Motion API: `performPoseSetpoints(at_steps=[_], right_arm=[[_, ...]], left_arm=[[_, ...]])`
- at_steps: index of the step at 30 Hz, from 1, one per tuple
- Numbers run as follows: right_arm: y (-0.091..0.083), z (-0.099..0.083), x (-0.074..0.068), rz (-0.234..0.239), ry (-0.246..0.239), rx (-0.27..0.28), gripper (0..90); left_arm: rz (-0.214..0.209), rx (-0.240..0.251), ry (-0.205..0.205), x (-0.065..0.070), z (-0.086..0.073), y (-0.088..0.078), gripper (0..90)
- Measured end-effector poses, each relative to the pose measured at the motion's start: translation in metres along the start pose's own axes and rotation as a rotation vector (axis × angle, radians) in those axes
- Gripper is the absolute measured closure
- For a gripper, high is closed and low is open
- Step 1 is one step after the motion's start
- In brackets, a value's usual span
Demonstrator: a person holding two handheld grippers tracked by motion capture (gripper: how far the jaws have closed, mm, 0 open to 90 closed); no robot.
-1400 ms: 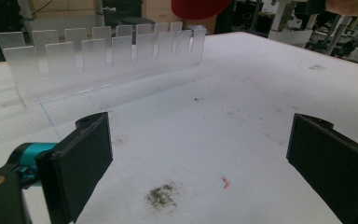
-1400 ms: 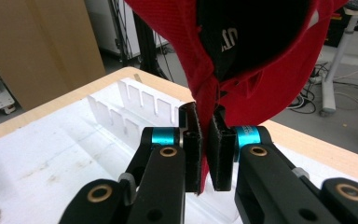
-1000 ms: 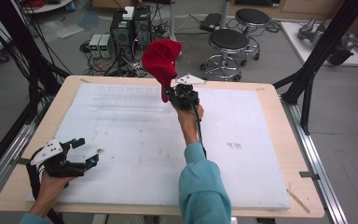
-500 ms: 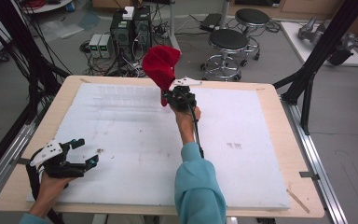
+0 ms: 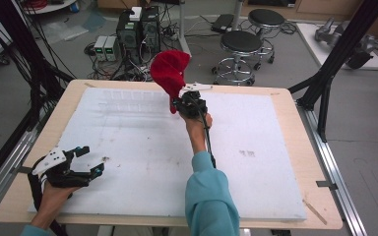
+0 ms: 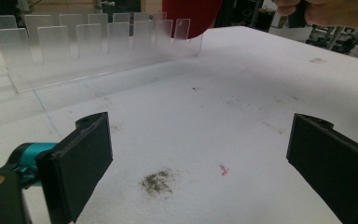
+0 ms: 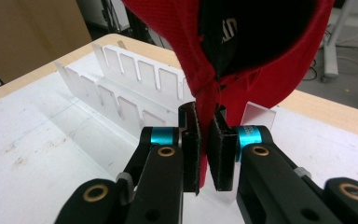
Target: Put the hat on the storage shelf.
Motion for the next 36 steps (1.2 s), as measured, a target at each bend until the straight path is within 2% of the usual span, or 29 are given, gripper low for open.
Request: performPoseSetpoints(at_steps=[1, 3, 4, 6, 7, 9, 10, 11, 12, 14, 17, 18, 19, 21, 23, 24, 26, 29, 30, 31, 32, 34, 36], right_arm=[[0.000, -0.001, 0.001, -0.012, -0.002, -0.011, 77.6], [-0.003, -0.005, 0.003, -0.002, -0.005, -0.020, 71.0], [-0.003, -0.005, 0.003, -0.002, -0.005, -0.020, 71.0], [-0.005, -0.007, 0.004, 0.010, 0.003, -0.016, 58.3], [-0.006, -0.008, 0.005, 0.022, 0.016, -0.031, 53.4], [-0.009, -0.011, 0.005, 0.024, 0.006, -0.034, 50.8], [-0.010, -0.013, 0.006, 0.020, 0.005, -0.036, 46.8], [-0.012, -0.015, 0.008, 0.025, 0.016, -0.045, 38.0], [-0.012, -0.015, 0.008, 0.025, 0.016, -0.045, 38.0], [-0.015, -0.018, 0.010, 0.010, 0.026, -0.049, 24.8], [-0.026, -0.021, 0.013, 0.017, 0.020, -0.031, 11.7], [-0.041, -0.027, 0.015, 0.026, -0.007, -0.012, 10.9], [-0.041, -0.027, 0.015, 0.026, -0.007, -0.012, 10.9], [-0.060, -0.033, 0.020, 0.036, -0.039, 0.019, 10.8], [-0.080, -0.040, 0.025, 0.060, -0.040, 0.030, 10.8], [-0.091, -0.044, 0.028, 0.064, -0.043, 0.053, 10.8], [-0.111, -0.050, 0.036, 0.068, -0.036, 0.029, 9.4], [-0.138, -0.054, 0.045, 0.078, -0.014, 0.045, 9.4], [-0.148, -0.055, 0.047, 0.068, -0.016, 0.090, 9.4], [-0.161, -0.057, 0.050, 0.060, -0.034, 0.175, 9.5], [-0.177, -0.063, 0.056, 0.047, -0.042, 0.187, 9.4], [-0.183, -0.067, 0.059, 0.051, -0.044, 0.191, 9.4], [-0.195, -0.077, 0.068, 0.029, -0.046, 0.210, 9.4]], left_arm=[[0.001, 0.002, -0.001, 0.000, 0.000, 0.000, 7.2], [0.003, 0.000, -0.002, 0.000, 0.000, 0.000, 7.2], [0.003, -0.001, -0.003, -0.001, 0.000, 0.000, 7.2], [0.002, 0.001, -0.003, 0.000, 0.000, 0.000, 7.2], [0.004, 0.001, -0.001, 0.000, 0.000, 0.000, 7.2], [0.004, -0.002, 0.003, 0.000, 0.000, 0.000, 7.2], [0.007, 0.001, 0.007, 0.001, 0.000, 0.000, 7.2], [0.007, 0.004, 0.010, 0.001, 0.000, 0.000, 7.2], [0.008, 0.008, 0.012, 0.001, 0.000, 0.000, 7.2], [0.009, 0.011, 0.012, 0.001, 0.000, -0.001, 7.2], [0.012, 0.019, 0.007, 0.001, 0.000, -0.002, 7.2], [0.012, 0.026, 0.005, 0.001, 0.000, -0.002, 7.2], [0.014, 0.027, 0.008, 0.001, 0.000, -0.003, 7.2], [0.025, 0.040, 0.017, 0.002, 0.000, -0.004, 7.2], [0.023, 0.047, 0.034, 0.004, 0.000, -0.005, 7.2], [0.029, 0.047, 0.036, 0.004, -0.001, -0.005, 7.2], [0.041, 0.046, 0.037, 0.004, -0.001, -0.004, 7.2], [0.043, 0.048, 0.056, 0.005, -0.001, -0.005, 7.2], [0.047, 0.052, 0.061, 0.006, -0.001, -0.005, 7.2], [0.048, 0.053, 0.063, 0.006, -0.001, -0.005, 7.2], [0.051, 0.057, 0.062, 0.006, -0.001, -0.005, 7.2], [0.054, 0.062, 0.057, 0.005, -0.001, -0.006, 7.2], [0.057, 0.063, 0.054, 0.005, -0.001, -0.006, 7.2]])
Point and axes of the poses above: each handheld gripper's, and its own axes: y roughly forward along the jaws, z roughly out of its top, x roughly to its right, the point moved 4 cm from there along y, roughly forward along the jaws, and after that the axes turned 15 degrees about -z, right-handed, at the moved point
